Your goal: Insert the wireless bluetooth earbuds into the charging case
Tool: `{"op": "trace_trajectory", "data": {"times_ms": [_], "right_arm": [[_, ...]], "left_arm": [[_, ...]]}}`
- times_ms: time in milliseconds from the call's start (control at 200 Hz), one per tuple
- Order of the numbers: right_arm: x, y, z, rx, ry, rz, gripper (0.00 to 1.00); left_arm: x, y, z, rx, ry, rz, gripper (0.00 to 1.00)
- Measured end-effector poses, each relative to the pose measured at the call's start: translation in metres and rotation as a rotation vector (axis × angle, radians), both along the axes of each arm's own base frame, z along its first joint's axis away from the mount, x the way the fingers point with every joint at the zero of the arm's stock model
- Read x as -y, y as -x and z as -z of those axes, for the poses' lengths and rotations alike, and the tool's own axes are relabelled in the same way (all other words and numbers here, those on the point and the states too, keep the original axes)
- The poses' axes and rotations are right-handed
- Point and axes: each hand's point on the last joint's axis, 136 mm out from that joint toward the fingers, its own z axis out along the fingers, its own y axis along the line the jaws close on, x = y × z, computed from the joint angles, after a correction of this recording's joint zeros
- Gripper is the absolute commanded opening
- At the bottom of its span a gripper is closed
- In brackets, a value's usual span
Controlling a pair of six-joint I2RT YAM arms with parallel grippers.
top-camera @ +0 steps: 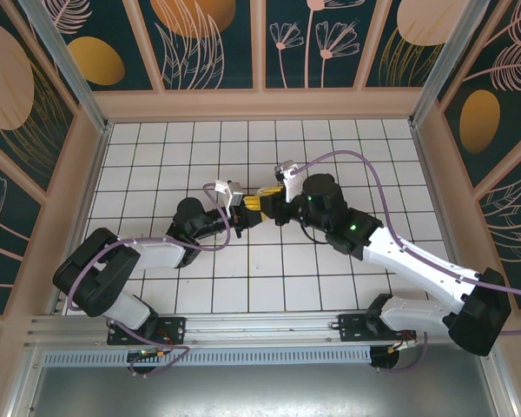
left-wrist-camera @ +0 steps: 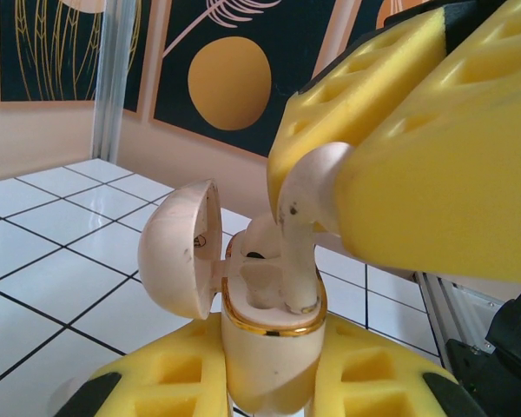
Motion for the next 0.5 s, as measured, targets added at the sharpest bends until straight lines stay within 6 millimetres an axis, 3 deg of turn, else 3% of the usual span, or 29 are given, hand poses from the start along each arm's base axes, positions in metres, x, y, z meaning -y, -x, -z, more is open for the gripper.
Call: {"op": "trace_trajectory", "data": {"times_ms": [500], "right_arm": [[0.0, -0.0065, 0.0077, 0.005, 0.026, 0.042, 0.2]], "left_arm": [[-0.0013, -0.0009, 0.0024, -0.022, -0.016, -0.011, 0.02]]}}
